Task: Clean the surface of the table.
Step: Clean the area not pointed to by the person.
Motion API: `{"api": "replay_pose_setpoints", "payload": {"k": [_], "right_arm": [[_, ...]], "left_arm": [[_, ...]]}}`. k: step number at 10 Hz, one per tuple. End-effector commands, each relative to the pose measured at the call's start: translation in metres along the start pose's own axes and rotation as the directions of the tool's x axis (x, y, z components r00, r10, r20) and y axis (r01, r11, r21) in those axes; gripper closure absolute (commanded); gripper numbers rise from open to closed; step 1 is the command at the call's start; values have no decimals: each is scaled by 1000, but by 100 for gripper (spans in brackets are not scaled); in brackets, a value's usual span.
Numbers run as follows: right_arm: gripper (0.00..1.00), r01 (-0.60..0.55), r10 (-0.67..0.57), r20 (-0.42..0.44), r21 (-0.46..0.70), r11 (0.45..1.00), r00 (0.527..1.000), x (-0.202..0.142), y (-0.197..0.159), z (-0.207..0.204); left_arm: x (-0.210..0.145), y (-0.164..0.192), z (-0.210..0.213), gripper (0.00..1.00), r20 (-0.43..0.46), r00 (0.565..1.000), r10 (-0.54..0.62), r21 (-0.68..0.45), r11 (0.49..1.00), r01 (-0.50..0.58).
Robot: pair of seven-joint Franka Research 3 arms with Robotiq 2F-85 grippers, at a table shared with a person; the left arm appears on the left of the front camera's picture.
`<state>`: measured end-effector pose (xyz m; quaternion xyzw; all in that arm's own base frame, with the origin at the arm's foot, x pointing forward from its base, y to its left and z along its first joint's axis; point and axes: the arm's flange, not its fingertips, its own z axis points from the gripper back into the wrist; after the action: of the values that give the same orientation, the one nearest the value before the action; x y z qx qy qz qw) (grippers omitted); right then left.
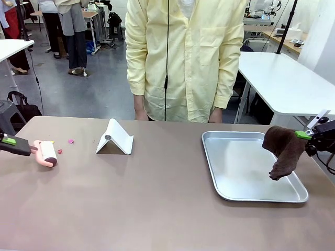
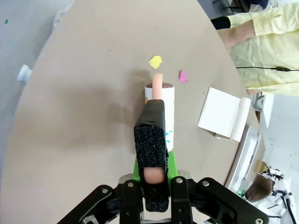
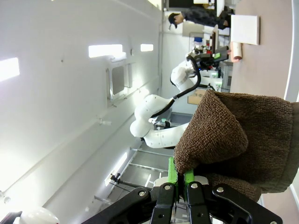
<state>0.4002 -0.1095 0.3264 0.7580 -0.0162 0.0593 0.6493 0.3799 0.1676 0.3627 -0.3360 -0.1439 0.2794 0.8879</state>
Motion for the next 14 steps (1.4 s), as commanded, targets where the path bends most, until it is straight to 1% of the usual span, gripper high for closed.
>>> {"api": "replay_pose_setpoints", "payload": {"k": [1, 3, 4, 5, 7, 8, 10, 11, 12, 13, 14], "right_arm": [[94, -9, 9, -8, 14, 1000, 1000, -1, 2, -1], [94, -9, 9, -8, 14, 1000, 1000, -1, 2, -1], [94, -9, 9, -8, 14, 1000, 1000, -1, 2, -1], [94, -9, 9, -8, 14, 1000, 1000, -1, 2, -1], [94, -9, 9, -8, 14, 1000, 1000, -1, 2, -1], [94, -9, 9, -8, 14, 1000, 1000, -1, 2, -1], [94, -9, 9, -8, 14, 1000, 1000, -1, 2, -1], [94, -9, 9, -8, 14, 1000, 1000, -1, 2, -1], [94, -9, 9, -8, 14, 1000, 1000, -1, 2, -1], [94, -9, 9, -8, 14, 1000, 1000, -1, 2, -1], [94, -9, 9, -8, 14, 1000, 1000, -1, 2, -1]], "left_arm": [[1, 3, -35, 78, -37, 999, 34, 77, 997, -31], [5, -9, -47, 78, -50, 998, 37, 62, 997, -34], [6, -15, -49, 78, -83, 996, 45, 42, 998, -42], [7, -22, -52, 78, -97, 994, 51, 21, 999, -50], [7, -38, -53, 78, -120, 992, 50, -53, 997, -57], [6, -44, -43, 78, -106, 994, 28, -102, 994, -39], [1, -53, 5, 78, -94, 996, -3, -269, 963, -23], [-6, -56, 40, 78, -79, 995, -60, -357, 934, 28], [-13, -55, 80, 78, -106, 988, -114, -429, 901, 58], [-17, -50, 112, 78, -149, 975, -164, -469, 880, 77], [-18, -39, 142, 78, -242, 945, -221, -509, 858, 70]]}}
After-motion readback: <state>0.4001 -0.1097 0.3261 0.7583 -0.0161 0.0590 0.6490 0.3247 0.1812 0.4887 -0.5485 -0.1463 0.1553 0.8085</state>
